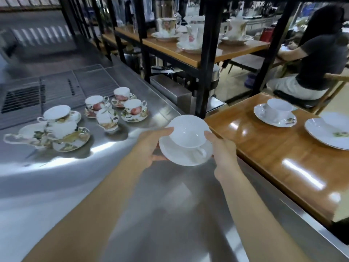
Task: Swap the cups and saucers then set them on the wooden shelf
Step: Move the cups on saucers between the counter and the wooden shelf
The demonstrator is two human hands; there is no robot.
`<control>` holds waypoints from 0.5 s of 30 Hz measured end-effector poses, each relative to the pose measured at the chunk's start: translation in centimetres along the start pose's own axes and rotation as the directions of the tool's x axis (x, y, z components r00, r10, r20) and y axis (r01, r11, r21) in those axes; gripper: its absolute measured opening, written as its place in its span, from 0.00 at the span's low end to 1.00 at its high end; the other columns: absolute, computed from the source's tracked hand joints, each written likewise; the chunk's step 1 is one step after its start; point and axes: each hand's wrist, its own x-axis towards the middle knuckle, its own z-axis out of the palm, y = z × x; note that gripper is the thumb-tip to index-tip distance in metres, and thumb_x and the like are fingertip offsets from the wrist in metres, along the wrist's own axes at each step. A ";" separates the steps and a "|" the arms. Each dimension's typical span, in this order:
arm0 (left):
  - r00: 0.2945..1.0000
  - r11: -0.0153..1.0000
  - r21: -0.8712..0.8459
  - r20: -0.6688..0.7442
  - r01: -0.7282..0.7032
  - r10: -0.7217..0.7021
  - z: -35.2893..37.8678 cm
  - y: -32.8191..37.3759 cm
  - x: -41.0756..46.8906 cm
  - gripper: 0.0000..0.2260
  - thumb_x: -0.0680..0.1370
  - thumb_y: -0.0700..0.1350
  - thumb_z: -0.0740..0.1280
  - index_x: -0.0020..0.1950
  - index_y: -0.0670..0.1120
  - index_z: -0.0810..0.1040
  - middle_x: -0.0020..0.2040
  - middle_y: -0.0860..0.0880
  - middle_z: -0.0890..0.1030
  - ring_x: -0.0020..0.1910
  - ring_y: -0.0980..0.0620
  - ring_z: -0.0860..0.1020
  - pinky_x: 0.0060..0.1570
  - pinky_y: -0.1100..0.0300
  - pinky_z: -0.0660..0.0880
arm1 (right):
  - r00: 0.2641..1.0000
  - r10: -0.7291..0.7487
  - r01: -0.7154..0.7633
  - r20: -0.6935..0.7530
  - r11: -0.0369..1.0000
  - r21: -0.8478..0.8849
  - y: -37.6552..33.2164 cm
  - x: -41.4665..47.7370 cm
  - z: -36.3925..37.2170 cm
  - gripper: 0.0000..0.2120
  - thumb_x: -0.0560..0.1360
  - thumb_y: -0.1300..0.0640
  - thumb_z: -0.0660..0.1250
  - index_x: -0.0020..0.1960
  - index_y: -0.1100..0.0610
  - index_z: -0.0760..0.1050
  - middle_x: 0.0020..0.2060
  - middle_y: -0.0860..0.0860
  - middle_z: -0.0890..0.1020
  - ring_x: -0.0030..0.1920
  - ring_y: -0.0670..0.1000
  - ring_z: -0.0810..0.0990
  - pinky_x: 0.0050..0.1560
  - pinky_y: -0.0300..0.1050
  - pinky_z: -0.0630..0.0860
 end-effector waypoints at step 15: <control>0.988 0.992 -0.032 -0.094 0.121 -0.123 -3.8 -6.7 6.6 0.14 0.71 0.45 0.73 0.55 0.44 0.79 0.47 0.46 0.81 0.45 0.49 0.80 0.34 0.52 0.80 | 0.994 0.111 -0.113 -0.019 0.991 -0.077 7.4 5.6 3.8 0.30 0.69 0.55 0.74 0.61 0.75 0.70 0.61 0.68 0.75 0.61 0.64 0.74 0.65 0.57 0.70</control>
